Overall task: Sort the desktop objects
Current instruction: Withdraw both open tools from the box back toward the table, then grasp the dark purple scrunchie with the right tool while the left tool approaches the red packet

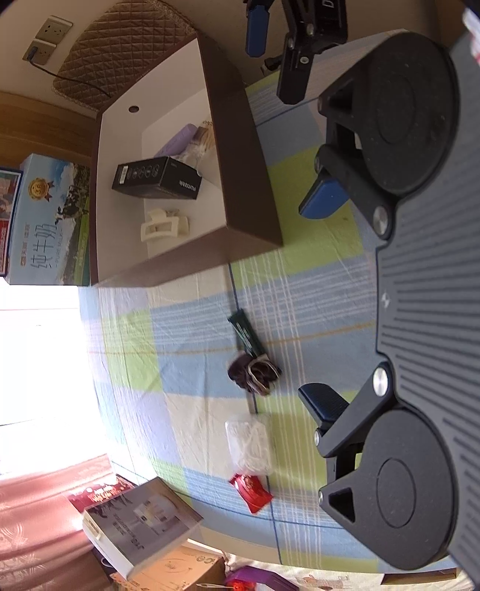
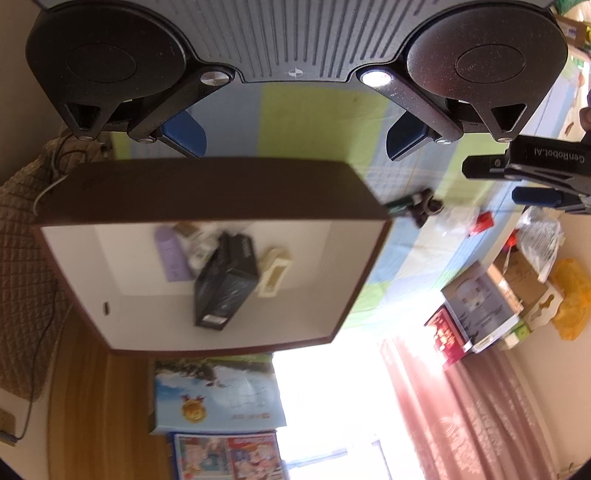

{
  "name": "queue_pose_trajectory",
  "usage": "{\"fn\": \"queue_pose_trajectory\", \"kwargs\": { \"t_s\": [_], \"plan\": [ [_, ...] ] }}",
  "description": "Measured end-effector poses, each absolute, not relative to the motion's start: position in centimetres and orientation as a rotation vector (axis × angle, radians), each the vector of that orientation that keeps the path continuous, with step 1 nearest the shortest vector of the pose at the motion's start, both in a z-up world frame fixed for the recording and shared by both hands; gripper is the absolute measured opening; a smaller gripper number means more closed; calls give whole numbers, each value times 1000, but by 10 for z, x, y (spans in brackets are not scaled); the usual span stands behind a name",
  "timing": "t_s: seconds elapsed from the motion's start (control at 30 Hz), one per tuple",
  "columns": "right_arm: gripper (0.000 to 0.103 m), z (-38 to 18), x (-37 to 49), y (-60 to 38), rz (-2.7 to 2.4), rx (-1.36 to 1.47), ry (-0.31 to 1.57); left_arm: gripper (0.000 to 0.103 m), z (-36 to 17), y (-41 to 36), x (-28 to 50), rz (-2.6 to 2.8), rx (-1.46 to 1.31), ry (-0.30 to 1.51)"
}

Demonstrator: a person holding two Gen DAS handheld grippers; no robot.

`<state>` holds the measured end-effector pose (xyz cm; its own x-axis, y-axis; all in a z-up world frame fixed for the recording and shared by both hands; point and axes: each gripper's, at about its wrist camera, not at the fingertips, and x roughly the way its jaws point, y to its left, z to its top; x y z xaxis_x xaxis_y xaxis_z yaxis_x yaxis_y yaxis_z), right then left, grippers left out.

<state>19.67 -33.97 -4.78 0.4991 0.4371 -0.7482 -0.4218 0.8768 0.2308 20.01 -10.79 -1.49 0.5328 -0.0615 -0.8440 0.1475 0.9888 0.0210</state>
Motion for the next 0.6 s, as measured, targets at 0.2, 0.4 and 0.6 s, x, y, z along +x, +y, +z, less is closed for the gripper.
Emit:
{"fn": "queue_pose_trajectory", "kwargs": {
  "t_s": [0.2, 0.4, 0.6],
  "plan": [
    [101, -56, 183, -310, 567, -4, 944, 94, -19, -79, 187, -91, 85, 1020],
    [101, -63, 171, -278, 610, -24, 968, 94, -23, -52, 178, -58, 73, 1033],
    [101, -70, 161, -248, 645, -44, 986, 94, -26, -26, 171, -36, 58, 1043]
  ]
}}
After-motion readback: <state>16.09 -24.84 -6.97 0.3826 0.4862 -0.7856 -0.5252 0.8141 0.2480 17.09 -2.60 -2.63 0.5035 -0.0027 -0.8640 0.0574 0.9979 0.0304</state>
